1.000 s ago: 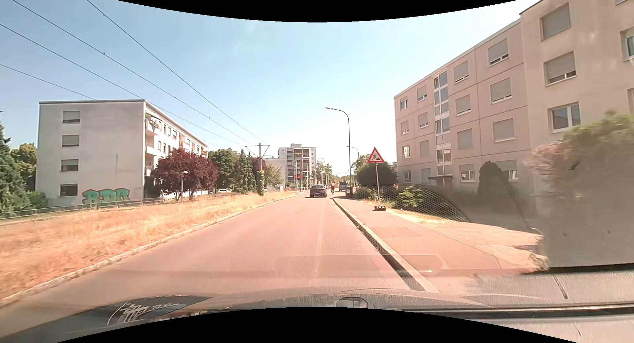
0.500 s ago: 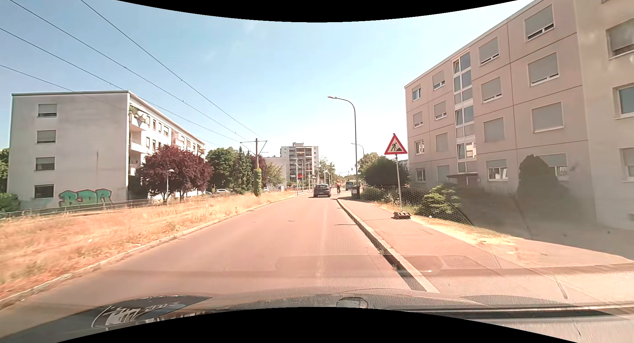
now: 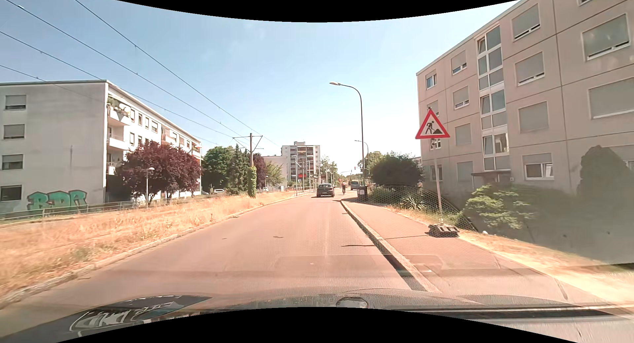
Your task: Follow the waypoints while adhering to traffic rules and regulations
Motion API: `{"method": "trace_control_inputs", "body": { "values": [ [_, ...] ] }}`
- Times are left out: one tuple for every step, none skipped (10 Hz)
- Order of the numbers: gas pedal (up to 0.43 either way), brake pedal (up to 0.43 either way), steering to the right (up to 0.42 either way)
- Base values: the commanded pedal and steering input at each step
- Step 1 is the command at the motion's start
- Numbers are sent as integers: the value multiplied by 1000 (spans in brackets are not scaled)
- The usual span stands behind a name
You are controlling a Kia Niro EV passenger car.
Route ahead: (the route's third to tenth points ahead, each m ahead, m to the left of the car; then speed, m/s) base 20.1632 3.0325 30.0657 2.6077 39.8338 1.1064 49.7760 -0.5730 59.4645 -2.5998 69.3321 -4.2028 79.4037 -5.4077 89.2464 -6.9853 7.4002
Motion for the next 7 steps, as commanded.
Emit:
{"method": "trace_control_inputs", "body": {
  "values": [
    [79,0,-10],
    [79,0,-10],
    [79,0,-10],
    [79,0,-10],
    [79,0,-10],
    [79,0,-9],
    [79,0,-9]
  ]
}}
